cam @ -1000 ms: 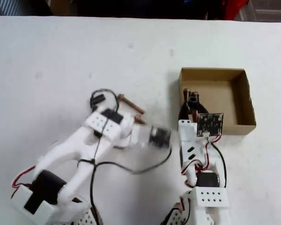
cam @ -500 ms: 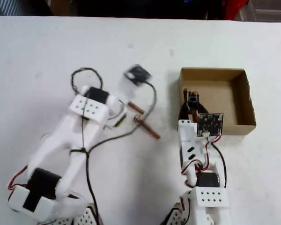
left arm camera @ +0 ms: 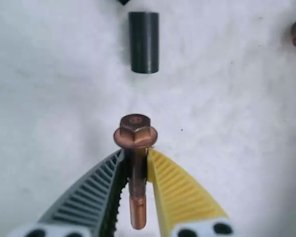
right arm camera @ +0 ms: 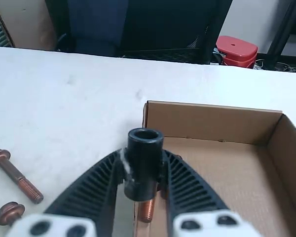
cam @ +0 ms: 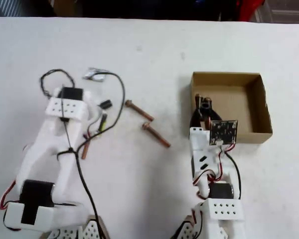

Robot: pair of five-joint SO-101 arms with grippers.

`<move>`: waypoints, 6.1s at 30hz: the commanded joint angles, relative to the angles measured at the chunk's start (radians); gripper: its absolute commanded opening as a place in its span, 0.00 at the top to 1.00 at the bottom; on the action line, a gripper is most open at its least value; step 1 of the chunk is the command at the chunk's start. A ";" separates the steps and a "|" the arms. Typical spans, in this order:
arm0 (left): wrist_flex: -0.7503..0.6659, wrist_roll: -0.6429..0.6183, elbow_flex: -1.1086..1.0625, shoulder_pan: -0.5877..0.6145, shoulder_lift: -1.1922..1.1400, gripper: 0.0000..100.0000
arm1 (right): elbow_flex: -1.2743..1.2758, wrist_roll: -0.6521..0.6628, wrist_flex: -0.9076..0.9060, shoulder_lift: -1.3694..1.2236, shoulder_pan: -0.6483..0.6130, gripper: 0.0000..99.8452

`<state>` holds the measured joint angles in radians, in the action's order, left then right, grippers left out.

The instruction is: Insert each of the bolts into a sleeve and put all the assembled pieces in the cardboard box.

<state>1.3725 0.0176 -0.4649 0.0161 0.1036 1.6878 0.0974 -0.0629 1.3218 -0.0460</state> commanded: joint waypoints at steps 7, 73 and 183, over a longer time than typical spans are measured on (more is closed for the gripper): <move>-0.269 0.120 -0.147 0.038 0.005 0.98 | 0.008 -0.008 -0.010 0.010 0.007 0.98; -0.431 0.114 -0.026 0.090 -0.259 0.88 | 0.008 -0.002 -0.025 0.018 0.005 0.98; -0.496 -0.192 -0.133 -0.360 1.040 0.98 | 0.008 -0.002 0.240 0.018 -0.667 0.98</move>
<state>0.9183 -0.1634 -0.6506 -0.2938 1.1485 1.6878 0.0974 0.1488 1.3218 -0.7058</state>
